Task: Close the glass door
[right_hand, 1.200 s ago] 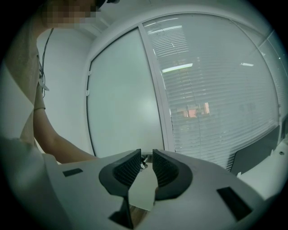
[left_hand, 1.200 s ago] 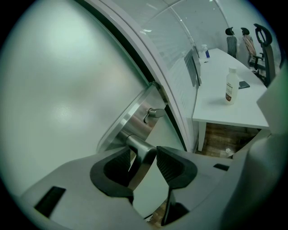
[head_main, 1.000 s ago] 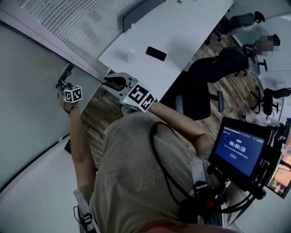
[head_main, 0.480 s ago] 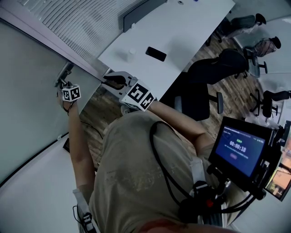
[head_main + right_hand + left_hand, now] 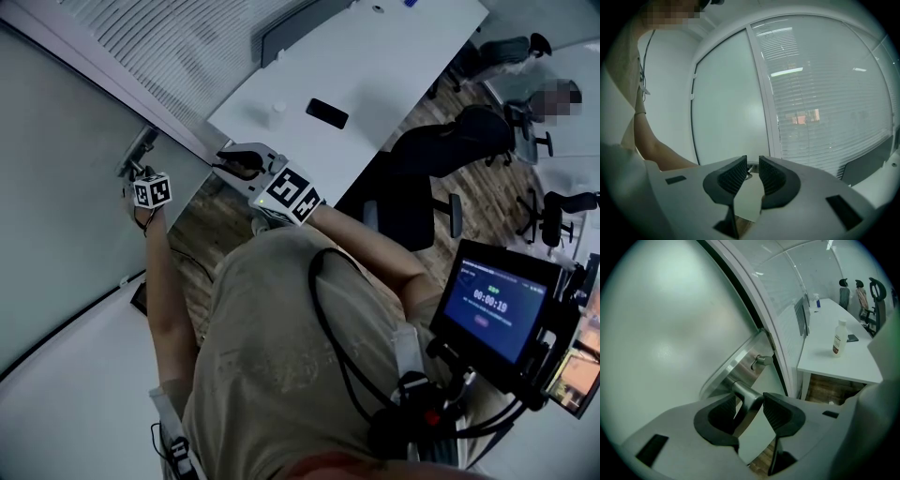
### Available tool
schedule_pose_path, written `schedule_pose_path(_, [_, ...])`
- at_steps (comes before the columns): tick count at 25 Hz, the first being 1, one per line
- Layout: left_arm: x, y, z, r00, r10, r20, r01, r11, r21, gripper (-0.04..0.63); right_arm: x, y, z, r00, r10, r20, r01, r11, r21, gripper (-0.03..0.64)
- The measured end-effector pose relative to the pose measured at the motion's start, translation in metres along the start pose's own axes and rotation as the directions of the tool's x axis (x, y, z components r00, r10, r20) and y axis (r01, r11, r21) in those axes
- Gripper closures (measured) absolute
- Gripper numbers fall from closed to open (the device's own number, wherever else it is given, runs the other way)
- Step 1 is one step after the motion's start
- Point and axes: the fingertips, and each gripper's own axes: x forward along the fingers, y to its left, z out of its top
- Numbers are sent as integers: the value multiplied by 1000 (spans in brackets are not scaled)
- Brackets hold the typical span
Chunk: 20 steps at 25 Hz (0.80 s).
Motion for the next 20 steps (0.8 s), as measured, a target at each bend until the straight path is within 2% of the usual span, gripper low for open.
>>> schedule_pose_path(9, [0,-4,1,999,-37,25,37,999,-18,416,19,0,-1,1000,-1,6,2,1000,-3,545])
schedule_pose_path(17, [-6,-5,6,994,-86,63,91,992,-83,416,23,-3,-3,1000,25,3,-25,1000,-1,545])
schedule_pose_path(20, [-17,-1,5,990,-99,105,111,987,-118,416,22,0,-5,999,38,3,-38,999,-2,545])
